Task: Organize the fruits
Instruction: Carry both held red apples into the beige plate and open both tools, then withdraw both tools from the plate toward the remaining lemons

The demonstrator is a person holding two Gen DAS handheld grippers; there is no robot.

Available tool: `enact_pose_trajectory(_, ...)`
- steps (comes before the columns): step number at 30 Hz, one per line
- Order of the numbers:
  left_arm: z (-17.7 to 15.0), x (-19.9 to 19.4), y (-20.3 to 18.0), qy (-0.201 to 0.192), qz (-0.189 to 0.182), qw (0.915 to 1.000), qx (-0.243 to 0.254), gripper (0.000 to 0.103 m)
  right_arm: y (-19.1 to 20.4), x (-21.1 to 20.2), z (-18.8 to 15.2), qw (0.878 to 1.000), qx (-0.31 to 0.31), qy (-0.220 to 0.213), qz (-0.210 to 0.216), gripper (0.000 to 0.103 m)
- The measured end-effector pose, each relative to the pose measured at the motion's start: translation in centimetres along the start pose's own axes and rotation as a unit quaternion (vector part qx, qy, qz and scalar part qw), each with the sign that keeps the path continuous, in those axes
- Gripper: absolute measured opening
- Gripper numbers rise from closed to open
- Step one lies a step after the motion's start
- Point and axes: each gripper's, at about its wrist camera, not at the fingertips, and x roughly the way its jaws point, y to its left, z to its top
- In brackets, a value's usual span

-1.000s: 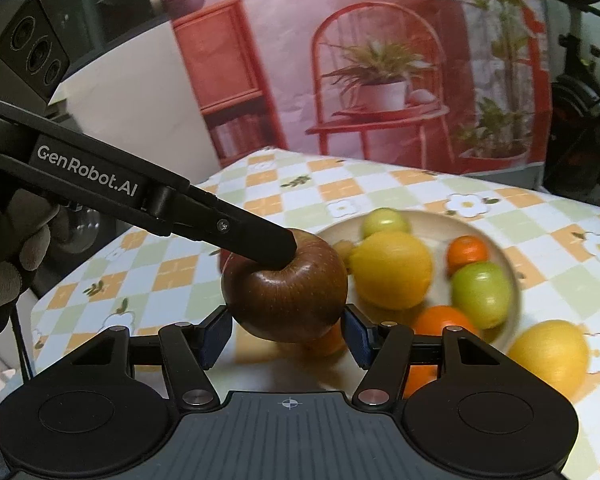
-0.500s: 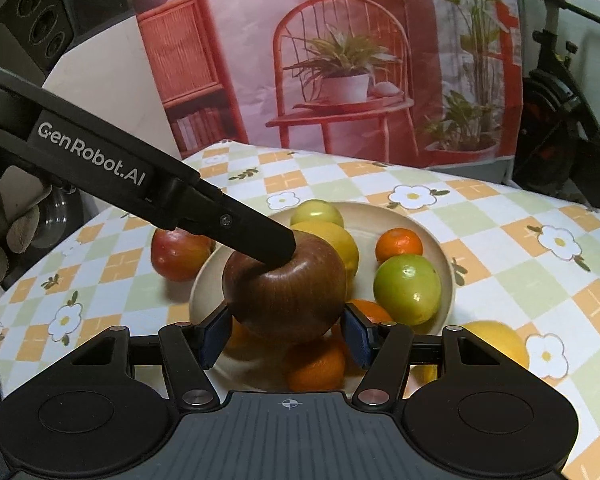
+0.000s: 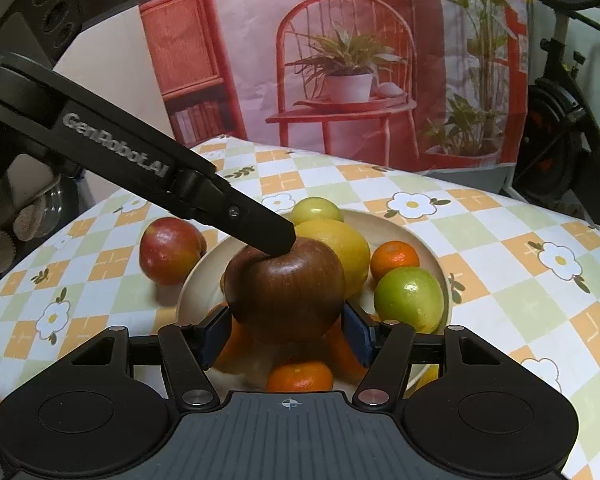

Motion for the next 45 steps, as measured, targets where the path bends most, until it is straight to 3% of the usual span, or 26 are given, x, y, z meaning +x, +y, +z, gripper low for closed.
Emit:
enact_pose_trajectory(9,-0.5,0.3,0.5,0.01,0.019,0.9998,0.004,0.036,0.2,-0.9,-0.2,1.0,0.006,-0.002,-0.003,0.057)
enact_pose_trajectory(11,-0.7,0.3,0.7,0.01,0.021,0.9997,0.002,0.036,0.3,-1.1,-0.2,1.0,0.006,-0.002,0.002,0.053)
enact_pose_trajectory(28,-1.0,0.2,1.2,0.005,0.021,0.9998,-0.005,0.036,0.6,-0.3,0.2,1.0,0.007,0.011,-0.005,0.053)
enact_pose_trajectory(37,-1.5,-2.6,1.1,-0.041,0.04,0.9983,-0.006,0.037,1.1,-2.3,0.1,1.0,-0.009,-0.015,-0.016,0.053)
enact_pose_trajectory(45,-2.6,-5.7,1.5,-0.102,0.095,0.99,-0.019,0.037,-0.6,-4.9,-1.0,0.998,0.01,-0.057,-0.039,0.053)
